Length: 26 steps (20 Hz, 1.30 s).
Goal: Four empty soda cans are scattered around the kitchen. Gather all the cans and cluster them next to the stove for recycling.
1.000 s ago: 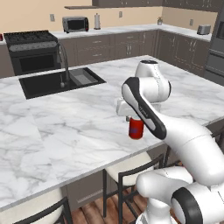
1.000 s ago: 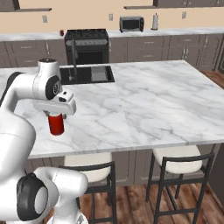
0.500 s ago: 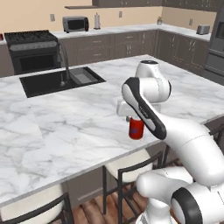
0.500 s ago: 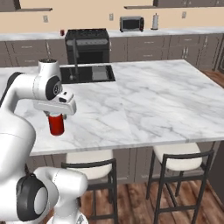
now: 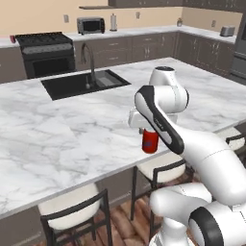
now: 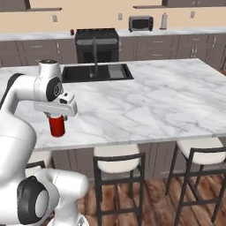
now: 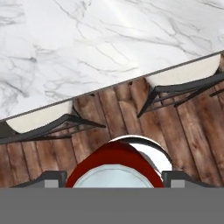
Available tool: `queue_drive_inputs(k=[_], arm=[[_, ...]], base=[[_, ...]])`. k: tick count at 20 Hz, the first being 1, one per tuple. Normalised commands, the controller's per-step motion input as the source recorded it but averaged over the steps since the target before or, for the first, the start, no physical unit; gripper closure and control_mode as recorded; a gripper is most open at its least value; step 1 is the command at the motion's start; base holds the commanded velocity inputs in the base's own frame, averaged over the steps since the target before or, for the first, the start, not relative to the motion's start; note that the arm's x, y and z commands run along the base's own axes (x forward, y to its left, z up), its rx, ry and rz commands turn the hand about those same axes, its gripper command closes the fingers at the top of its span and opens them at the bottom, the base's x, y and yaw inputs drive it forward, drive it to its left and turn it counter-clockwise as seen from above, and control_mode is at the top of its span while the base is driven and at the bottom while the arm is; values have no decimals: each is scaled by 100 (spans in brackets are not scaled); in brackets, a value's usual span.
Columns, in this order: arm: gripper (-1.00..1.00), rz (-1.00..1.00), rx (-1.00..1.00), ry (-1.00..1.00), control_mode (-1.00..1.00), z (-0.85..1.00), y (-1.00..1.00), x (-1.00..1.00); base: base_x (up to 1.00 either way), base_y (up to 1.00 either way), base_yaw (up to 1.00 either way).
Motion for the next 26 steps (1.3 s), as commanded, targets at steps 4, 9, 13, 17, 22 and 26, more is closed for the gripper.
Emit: queue_drive_inputs(k=[4, 9, 13, 17, 22, 26], arm=[[100, 0, 0, 0, 100, 0, 0, 0], [100, 0, 0, 0, 100, 0, 0, 0], [100, 0, 0, 0, 100, 0, 0, 0], [100, 0, 0, 0, 100, 0, 0, 0], [100, 0, 0, 0, 100, 0, 0, 0], [100, 0, 0, 0, 100, 0, 0, 0]], base=[[-33, 78, -3], [-33, 85, -3], [-32, 95, -2], [-32, 97, -1], [-23, 99, -2], [-18, 100, -2]])
